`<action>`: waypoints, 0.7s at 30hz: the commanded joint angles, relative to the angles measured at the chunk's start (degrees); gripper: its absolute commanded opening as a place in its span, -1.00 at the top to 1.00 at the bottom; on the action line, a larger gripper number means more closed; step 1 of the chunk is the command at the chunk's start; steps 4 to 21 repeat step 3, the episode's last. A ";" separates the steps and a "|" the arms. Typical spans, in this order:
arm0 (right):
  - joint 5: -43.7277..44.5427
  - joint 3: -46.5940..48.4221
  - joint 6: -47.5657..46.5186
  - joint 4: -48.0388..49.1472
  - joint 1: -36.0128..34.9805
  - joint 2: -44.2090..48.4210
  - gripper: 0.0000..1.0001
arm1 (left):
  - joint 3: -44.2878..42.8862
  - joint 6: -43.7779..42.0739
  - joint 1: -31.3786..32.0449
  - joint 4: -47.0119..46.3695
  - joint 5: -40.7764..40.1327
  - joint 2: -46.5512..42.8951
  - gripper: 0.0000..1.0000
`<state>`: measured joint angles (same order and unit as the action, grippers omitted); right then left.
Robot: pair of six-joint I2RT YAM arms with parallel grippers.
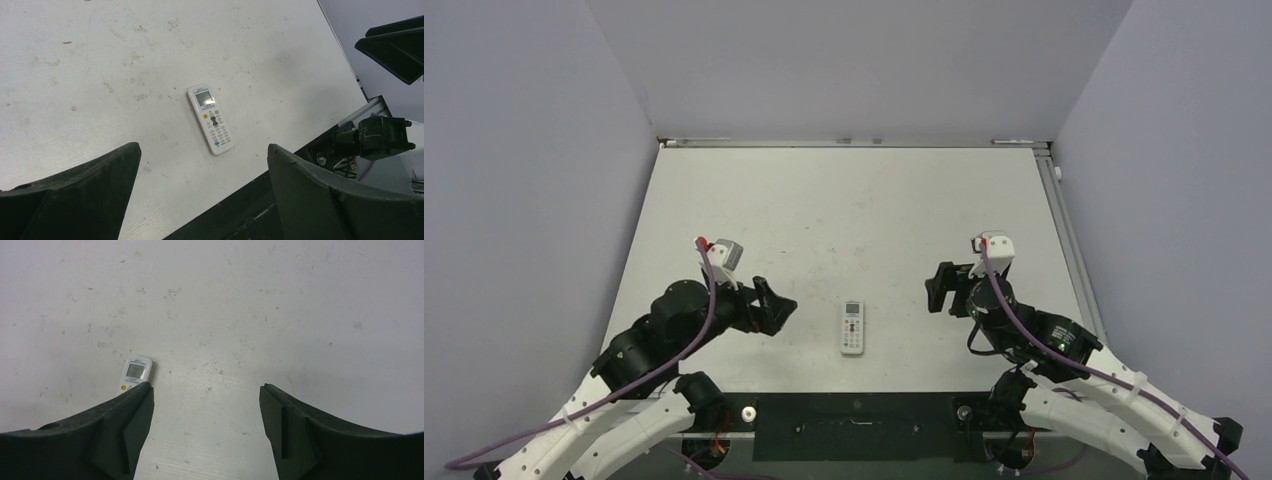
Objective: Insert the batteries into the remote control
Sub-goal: Reset both arms
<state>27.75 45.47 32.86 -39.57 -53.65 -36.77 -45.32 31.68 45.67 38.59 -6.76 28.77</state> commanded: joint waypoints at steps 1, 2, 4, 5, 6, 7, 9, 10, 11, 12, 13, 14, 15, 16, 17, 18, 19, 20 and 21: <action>-0.12 -0.29 -1.15 2.14 0.12 -1.94 -0.51 | 0.44 -1.49 -0.23 -3.62 0.36 -1.36 -0.92; 0.71 -0.14 -0.81 1.98 0.13 -2.39 -0.53 | 0.63 -1.57 -0.23 -3.70 0.22 -1.55 -0.93; 1.27 -0.08 -0.65 1.94 0.16 -2.60 -0.56 | 0.91 -1.57 -0.27 -3.75 0.18 -1.66 -0.92; 1.27 -0.08 -0.65 1.94 0.16 -2.60 -0.56 | 0.91 -1.57 -0.27 -3.75 0.18 -1.66 -0.92; 1.27 -0.08 -0.65 1.94 0.16 -2.60 -0.56 | 0.91 -1.57 -0.27 -3.75 0.18 -1.66 -0.92; 1.27 -0.08 -0.65 1.94 0.16 -2.60 -0.56 | 0.91 -1.57 -0.27 -3.75 0.18 -1.66 -0.92; 1.27 -0.08 -0.65 1.94 0.16 -2.60 -0.56 | 0.91 -1.57 -0.27 -3.75 0.18 -1.66 -0.92; 1.27 -0.08 -0.65 1.94 0.16 -2.60 -0.56 | 0.91 -1.57 -0.27 -3.75 0.18 -1.66 -0.92; 1.27 -0.08 -0.65 1.94 0.16 -2.60 -0.56 | 0.91 -1.57 -0.27 -3.75 0.18 -1.66 -0.92; 1.27 -0.08 -0.65 1.94 0.16 -2.60 -0.56 | 0.91 -1.57 -0.27 -3.75 0.18 -1.66 -0.92; 1.27 -0.08 -0.65 1.94 0.16 -2.60 -0.56 | 0.91 -1.57 -0.27 -3.75 0.18 -1.66 -0.92; 1.27 -0.08 -0.65 1.94 0.16 -2.60 -0.56 | 0.91 -1.57 -0.27 -3.75 0.18 -1.66 -0.92; 1.27 -0.08 -0.65 1.94 0.16 -2.60 -0.56 | 0.91 -1.57 -0.27 -3.75 0.18 -1.66 -0.92; 1.27 -0.08 -0.65 1.94 0.16 -2.60 -0.56 | 0.91 -1.57 -0.27 -3.75 0.18 -1.66 -0.92; 1.27 -0.08 -0.65 1.94 0.16 -2.60 -0.56 | 0.91 -1.57 -0.27 -3.75 0.18 -1.66 -0.92; 1.27 -0.08 -0.65 1.94 0.16 -2.60 -0.56 | 0.91 -1.57 -0.27 -3.75 0.18 -1.66 -0.92; 1.27 -0.08 -0.65 1.94 0.16 -2.60 -0.56 | 0.91 -1.57 -0.27 -3.75 0.18 -1.66 -0.92; 1.27 -0.08 -0.65 1.94 0.16 -2.60 -0.56 | 0.91 -1.57 -0.27 -3.75 0.18 -1.66 -0.92; 1.27 -0.08 -0.65 1.94 0.16 -2.60 -0.56 | 0.91 -1.57 -0.27 -3.75 0.18 -1.66 -0.92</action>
